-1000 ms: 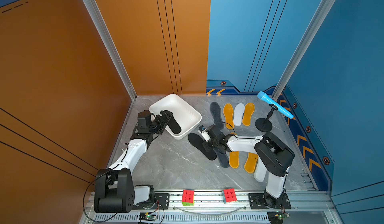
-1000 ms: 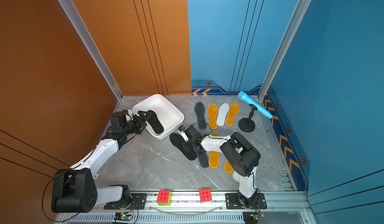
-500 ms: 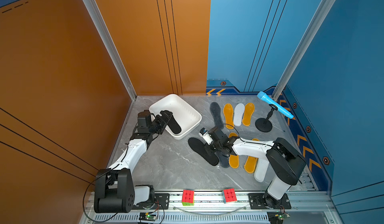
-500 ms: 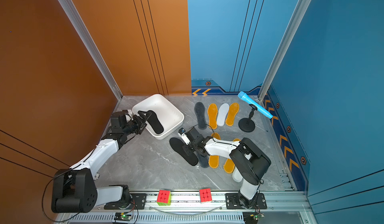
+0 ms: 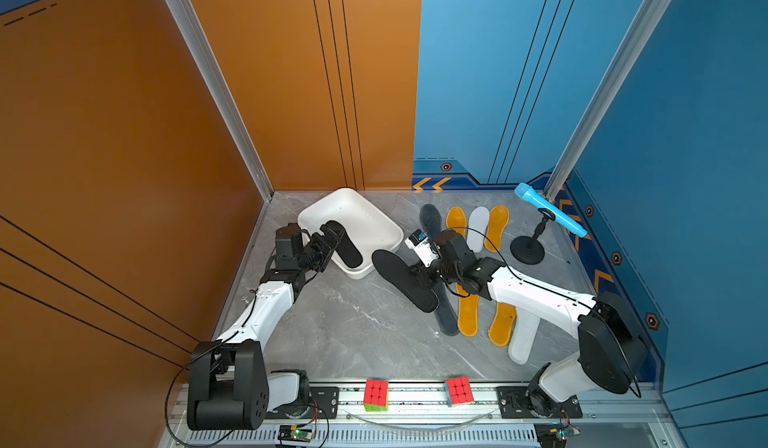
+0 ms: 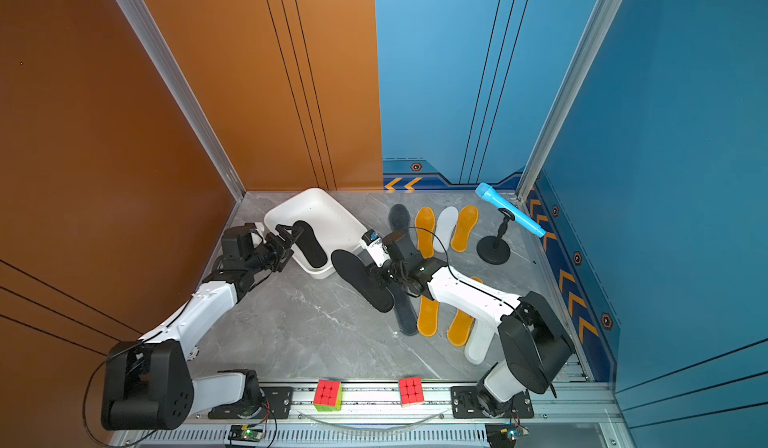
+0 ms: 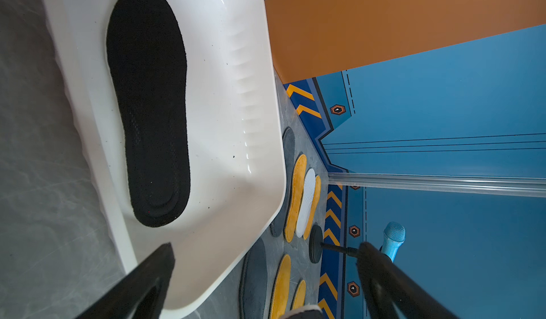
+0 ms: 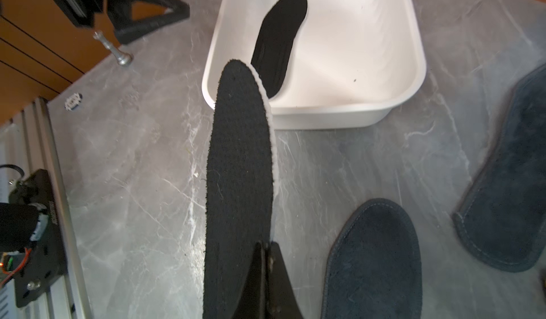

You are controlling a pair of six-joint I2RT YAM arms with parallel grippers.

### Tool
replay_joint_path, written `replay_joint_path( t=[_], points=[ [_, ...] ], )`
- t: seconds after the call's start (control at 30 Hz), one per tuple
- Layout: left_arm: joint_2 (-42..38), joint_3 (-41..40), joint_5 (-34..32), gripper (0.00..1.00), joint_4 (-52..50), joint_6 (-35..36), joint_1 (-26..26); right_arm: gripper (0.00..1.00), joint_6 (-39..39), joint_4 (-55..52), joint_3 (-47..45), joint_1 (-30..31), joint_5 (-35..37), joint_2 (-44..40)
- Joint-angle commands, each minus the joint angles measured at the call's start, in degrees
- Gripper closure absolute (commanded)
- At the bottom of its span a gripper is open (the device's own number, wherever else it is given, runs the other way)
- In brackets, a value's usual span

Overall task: Put the insoles into the storage box
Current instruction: Pick up the insole from the center of the board.

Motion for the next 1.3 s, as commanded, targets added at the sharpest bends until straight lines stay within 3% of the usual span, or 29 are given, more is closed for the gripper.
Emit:
replay_joint_path(
  t=[0.0,0.23,0.4,0.53,0.7,0.9,1.03,1.27],
  points=[
    [0.5,1.0,-0.2,0.02,1.3,1.0,-1.4,1.00,4.2,-0.2,4.2,-2.5,-2.2,-0.4],
    [3.0,3.6,-2.7,0.00,5.5,1.5,-9.5,1.00,11.5,4.2,13.9,-5.5,-4.2,6.1],
    [7.6,5.1,-3.5,0.09,12.0,-0.3,-14.4,1.00,14.3,4.6,21.0,-5.2,-4.3,12.0],
    [9.6,6.6,-3.9,0.19,14.1,-1.7,-16.1,1.00,15.7,5.1,23.8,-4.6,-4.6,15.3],
    [9.5,7.1,-5.0,0.23,14.0,-1.6,-17.0,1.00,16.7,6.0,24.5,-4.5,-5.3,17.1],
    [10.2,7.3,-4.8,0.36,14.1,-1.6,-17.0,1.00,18.7,8.4,24.0,-4.3,-6.9,18.5],
    [10.1,6.9,-4.8,0.53,14.1,-1.8,-17.0,1.00,19.3,8.9,24.0,-4.4,-6.9,19.3],
    [10.5,7.0,-4.5,0.72,14.2,-2.0,-16.8,1.00,19.2,8.9,24.0,-4.5,-6.6,19.5]
  ],
)
